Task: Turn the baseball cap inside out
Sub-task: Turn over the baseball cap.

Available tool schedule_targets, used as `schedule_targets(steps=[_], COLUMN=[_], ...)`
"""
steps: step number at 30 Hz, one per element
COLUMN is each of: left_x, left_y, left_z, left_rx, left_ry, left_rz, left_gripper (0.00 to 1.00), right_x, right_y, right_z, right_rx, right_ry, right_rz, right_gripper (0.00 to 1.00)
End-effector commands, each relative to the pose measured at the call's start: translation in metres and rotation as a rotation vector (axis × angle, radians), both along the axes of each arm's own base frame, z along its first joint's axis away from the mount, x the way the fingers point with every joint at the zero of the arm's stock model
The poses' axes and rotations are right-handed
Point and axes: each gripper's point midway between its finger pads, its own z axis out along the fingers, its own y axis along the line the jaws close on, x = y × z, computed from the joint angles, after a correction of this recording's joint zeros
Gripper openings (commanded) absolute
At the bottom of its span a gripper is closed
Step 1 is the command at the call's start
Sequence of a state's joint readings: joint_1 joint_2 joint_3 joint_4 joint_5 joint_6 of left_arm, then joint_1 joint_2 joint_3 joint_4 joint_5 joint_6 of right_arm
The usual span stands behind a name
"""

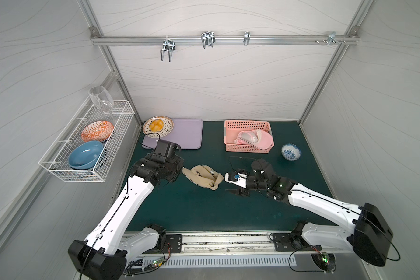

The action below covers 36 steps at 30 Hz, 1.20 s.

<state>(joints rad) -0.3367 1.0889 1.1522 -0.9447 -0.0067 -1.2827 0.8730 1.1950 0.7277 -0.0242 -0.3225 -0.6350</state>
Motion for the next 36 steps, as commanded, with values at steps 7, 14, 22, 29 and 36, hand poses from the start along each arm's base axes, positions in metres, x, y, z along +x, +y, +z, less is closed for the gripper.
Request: schedule_targets(steps=[7, 14, 22, 29, 36], left_x=[0.009, 0.01, 0.011, 0.0, -0.013], left_y=[-0.016, -0.018, -0.023, 0.007, 0.042], left_z=[0.012, 0.012, 0.012, 0.006, 0.002], left_rx=[-0.045, -0.062, -0.11, -0.049, 0.035], left_ry=[-0.05, -0.055, -0.056, -0.023, 0.012], left_rz=[-0.067, -0.071, -0.056, 0.126, 0.337], left_gripper=[0.0, 0.0, 0.0, 0.0, 0.0], right_x=[-0.01, -0.013, 0.019, 0.071, 0.108], right_y=[0.026, 0.04, 0.057, 0.043, -0.001], right_z=[-0.014, -0.034, -0.049, -0.032, -0.004], right_rx=[-0.087, -0.151, -0.127, -0.109, -0.071], right_ry=[-0.101, -0.096, -0.126, -0.206, -0.183], right_rz=[0.169, 0.225, 0.065, -0.322, -0.764], right_gripper=[0.69, 0.67, 0.3, 0.0, 0.0])
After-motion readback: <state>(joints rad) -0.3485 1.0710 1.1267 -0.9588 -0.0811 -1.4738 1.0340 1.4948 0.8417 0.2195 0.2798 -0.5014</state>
